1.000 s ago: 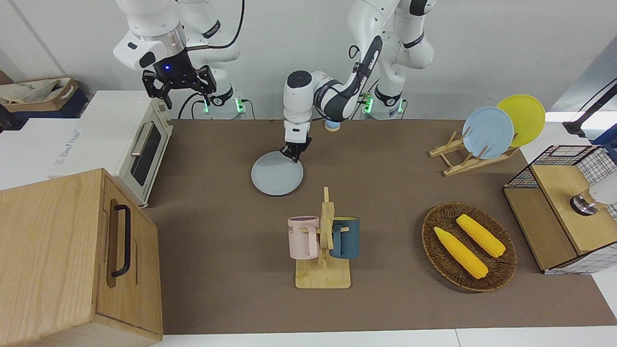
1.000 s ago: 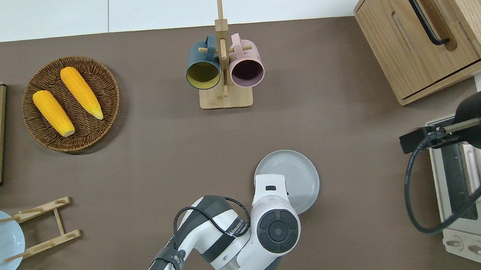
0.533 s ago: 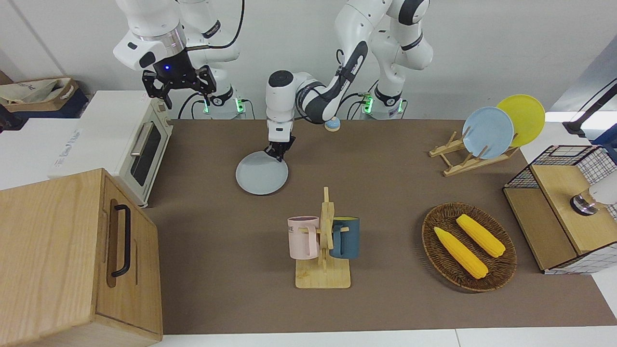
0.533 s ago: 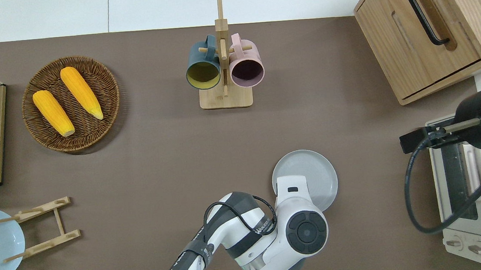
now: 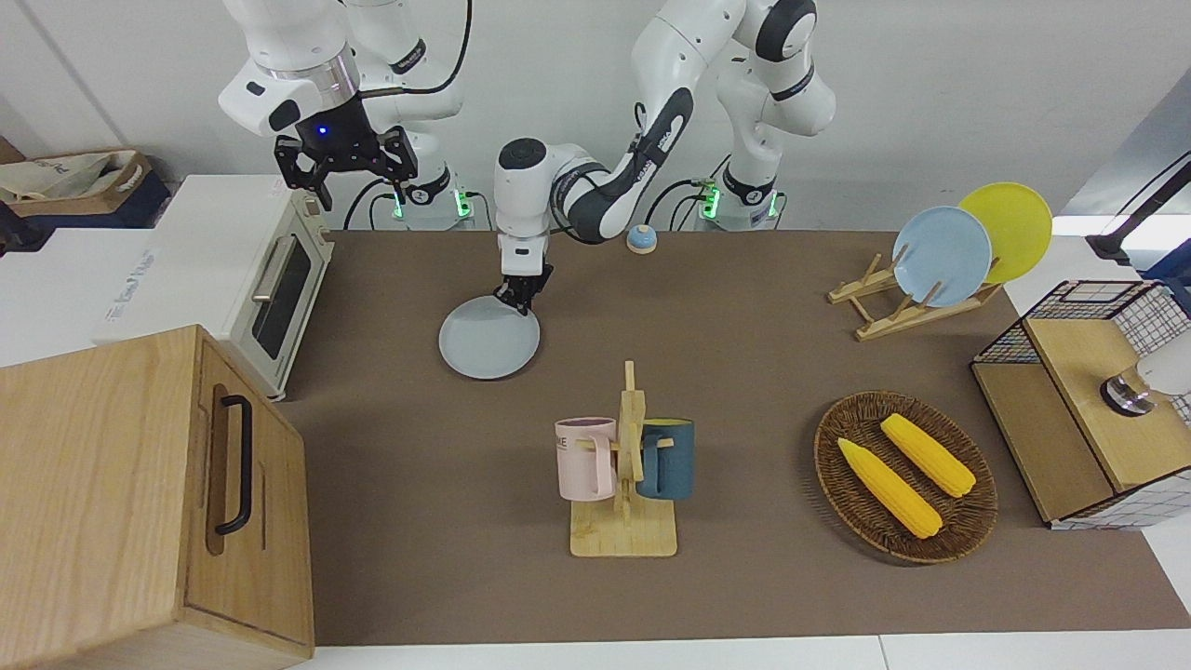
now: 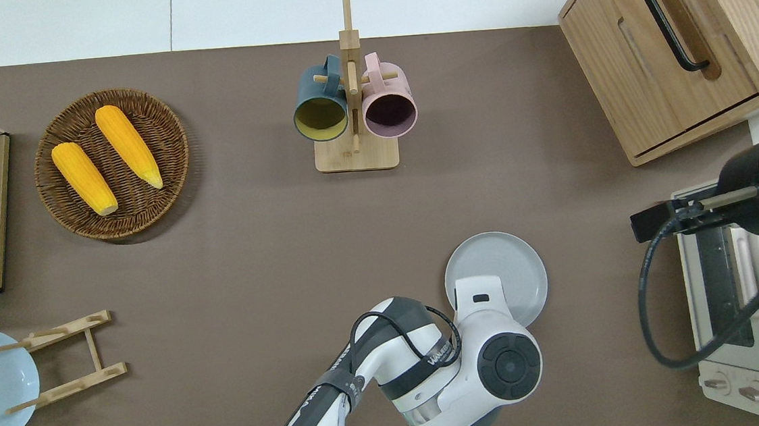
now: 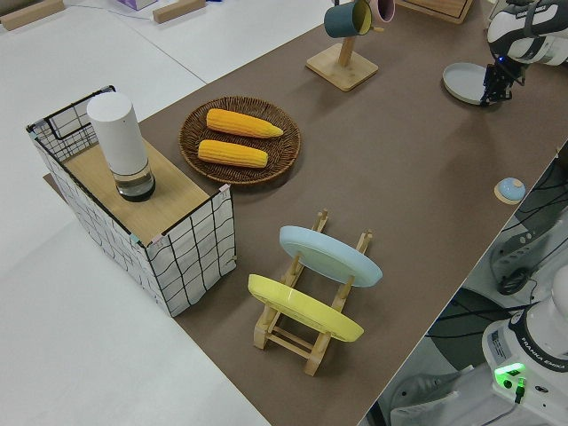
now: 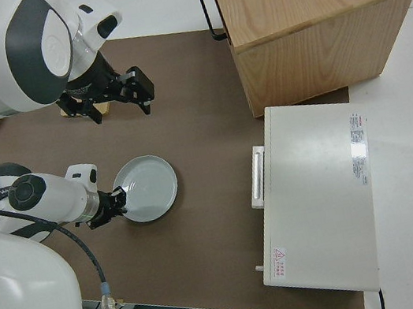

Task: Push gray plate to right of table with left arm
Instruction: 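Keep pushing the gray plate with the left gripper toward the toaster oven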

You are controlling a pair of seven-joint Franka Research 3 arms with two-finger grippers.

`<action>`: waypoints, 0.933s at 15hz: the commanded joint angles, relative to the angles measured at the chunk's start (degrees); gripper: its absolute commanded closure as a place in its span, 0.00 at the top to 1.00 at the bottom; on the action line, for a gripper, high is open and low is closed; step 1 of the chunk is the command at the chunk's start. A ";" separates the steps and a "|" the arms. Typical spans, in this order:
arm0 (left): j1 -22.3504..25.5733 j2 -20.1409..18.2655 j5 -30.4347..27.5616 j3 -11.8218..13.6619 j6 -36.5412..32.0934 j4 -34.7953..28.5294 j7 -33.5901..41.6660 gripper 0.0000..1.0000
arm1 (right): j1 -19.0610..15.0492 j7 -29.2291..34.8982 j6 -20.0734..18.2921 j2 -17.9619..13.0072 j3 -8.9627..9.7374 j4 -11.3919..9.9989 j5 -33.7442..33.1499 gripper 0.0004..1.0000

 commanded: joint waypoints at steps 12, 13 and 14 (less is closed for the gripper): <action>2.99 -1.31 1.15 0.91 -9.78 4.07 7.30 0.99 | -1.18 -0.01 -0.75 -0.36 0.77 0.23 0.59 0.98; 4.22 -1.75 0.89 0.47 -13.54 5.64 9.93 0.99 | -1.18 0.08 -0.75 -0.36 0.86 0.23 0.59 0.98; 4.67 -1.93 0.02 0.46 -16.19 7.57 11.87 0.99 | -1.18 0.08 -0.75 -0.36 0.86 0.23 0.59 0.98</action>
